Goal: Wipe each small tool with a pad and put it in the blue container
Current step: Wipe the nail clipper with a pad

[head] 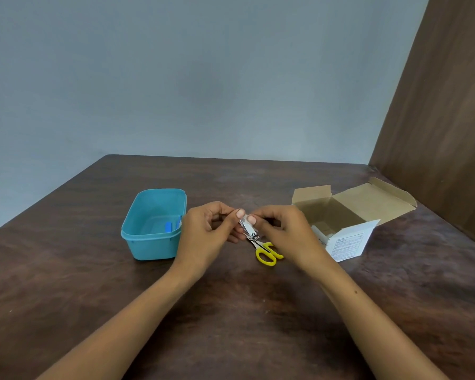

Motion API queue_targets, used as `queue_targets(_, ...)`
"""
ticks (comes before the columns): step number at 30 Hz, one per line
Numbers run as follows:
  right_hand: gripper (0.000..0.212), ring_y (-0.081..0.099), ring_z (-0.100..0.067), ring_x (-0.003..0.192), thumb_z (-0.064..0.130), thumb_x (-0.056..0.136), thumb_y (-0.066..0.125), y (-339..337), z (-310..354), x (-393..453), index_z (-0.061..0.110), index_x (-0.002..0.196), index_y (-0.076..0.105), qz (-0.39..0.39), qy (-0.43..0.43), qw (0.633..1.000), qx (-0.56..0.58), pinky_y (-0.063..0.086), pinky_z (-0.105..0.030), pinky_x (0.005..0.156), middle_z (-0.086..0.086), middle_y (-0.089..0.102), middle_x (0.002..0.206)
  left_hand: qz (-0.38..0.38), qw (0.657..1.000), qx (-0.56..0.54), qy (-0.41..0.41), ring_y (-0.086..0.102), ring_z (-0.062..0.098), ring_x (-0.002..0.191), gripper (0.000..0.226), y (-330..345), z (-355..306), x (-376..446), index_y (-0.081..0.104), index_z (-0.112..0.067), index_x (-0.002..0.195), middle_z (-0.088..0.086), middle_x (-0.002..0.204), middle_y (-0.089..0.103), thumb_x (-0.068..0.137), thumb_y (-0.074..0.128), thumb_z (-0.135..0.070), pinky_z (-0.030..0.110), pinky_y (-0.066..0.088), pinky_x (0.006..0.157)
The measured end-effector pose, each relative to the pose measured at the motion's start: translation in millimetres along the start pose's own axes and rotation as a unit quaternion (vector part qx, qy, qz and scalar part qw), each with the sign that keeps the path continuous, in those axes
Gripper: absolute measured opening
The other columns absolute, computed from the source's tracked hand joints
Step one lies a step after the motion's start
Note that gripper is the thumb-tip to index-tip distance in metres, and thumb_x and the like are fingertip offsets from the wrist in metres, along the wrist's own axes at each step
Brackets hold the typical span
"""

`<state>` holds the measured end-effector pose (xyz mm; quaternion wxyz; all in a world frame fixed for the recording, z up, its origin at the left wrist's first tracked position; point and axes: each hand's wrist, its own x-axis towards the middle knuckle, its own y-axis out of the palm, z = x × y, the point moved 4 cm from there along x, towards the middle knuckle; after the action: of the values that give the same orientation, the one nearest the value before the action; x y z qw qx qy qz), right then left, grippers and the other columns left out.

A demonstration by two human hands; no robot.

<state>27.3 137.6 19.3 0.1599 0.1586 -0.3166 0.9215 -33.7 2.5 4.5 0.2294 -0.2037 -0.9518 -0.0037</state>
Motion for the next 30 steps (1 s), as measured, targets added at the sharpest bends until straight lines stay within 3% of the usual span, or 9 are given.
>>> queue_targets(3, 0.012, 0.065, -0.022, 0.068, 0.019, 0.085, 0.068, -3.3, -0.2, -0.6, 0.012, 0.088, 0.076, 0.000, 0.006, 0.999, 0.044, 0.052, -0.037, 0.064, -0.005, 0.073, 0.075, -0.004, 1.000, 0.024, 0.007, 0.070, 0.017, 0.060, 0.012, -1.4, -0.8, -0.3, 0.068, -0.004, 0.082, 0.004, 0.063, 0.070, 0.086, 0.064, -0.015, 0.024, 0.056, 0.055)
queue_targets(8, 0.012, 0.062, -0.007, 0.063, 0.022, 0.081, 0.072, -4.3, -5.5, -0.6, 0.014, 0.087, 0.077, 0.032, 0.044, 0.998, 0.038, 0.050, -0.031, 0.063, -0.002, 0.073, 0.073, -0.024, 0.998, 0.062, 0.023, 0.069, 0.015, 0.059, 0.013, -5.8, -0.3, 1.7, 0.068, -0.004, 0.081, 0.005, 0.062, 0.069, 0.086, 0.065, -0.015, 0.024, 0.057, 0.056)
queue_targets(14, 0.009, 0.061, -0.003, 0.059, 0.020, 0.081, 0.072, 2.7, 0.6, -1.7, 0.012, 0.082, 0.077, -0.020, 0.027, 0.997, 0.062, 0.051, -0.027, 0.061, 0.002, 0.072, 0.069, -0.009, 0.995, 0.090, 0.044, 0.068, 0.014, 0.056, 0.014, -0.5, 0.6, -0.5, 0.068, -0.004, 0.082, 0.005, 0.061, 0.069, 0.087, 0.065, -0.017, 0.027, 0.057, 0.055)
queue_targets(19, 0.011, 0.060, 0.002, 0.058, 0.020, 0.080, 0.073, 0.6, -1.5, -1.5, 0.011, 0.087, 0.076, 0.043, 0.055, 0.996, 0.050, 0.047, -0.018, 0.056, 0.003, 0.071, 0.071, -0.022, 0.993, 0.103, 0.046, 0.068, 0.012, 0.055, 0.015, -5.1, -2.7, 1.9, 0.069, -0.003, 0.080, 0.006, 0.062, 0.070, 0.086, 0.066, -0.016, 0.024, 0.057, 0.055)
queue_targets(27, 0.010, 0.061, -0.004, 0.058, 0.019, 0.078, 0.075, 2.6, -1.5, -2.9, 0.011, 0.084, 0.076, -0.010, 0.061, 0.996, 0.061, 0.051, -0.026, 0.060, -0.001, 0.072, 0.071, -0.005, 0.994, 0.096, 0.043, 0.067, 0.015, 0.053, 0.015, 0.2, 1.0, -0.4, 0.068, -0.004, 0.079, 0.007, 0.060, 0.069, 0.086, 0.066, -0.017, 0.027, 0.056, 0.053)
queue_targets(30, 0.012, 0.064, -0.010, 0.065, 0.018, 0.078, 0.075, 3.5, -1.9, -3.4, 0.009, 0.086, 0.075, 0.048, 0.094, 0.991, 0.076, 0.055, -0.030, 0.066, -0.008, 0.072, 0.077, -0.012, 0.994, 0.098, 0.043, 0.066, 0.014, 0.052, 0.015, -1.2, -1.6, 1.2, 0.068, -0.002, 0.079, 0.008, 0.061, 0.069, 0.085, 0.066, -0.015, 0.024, 0.056, 0.052)
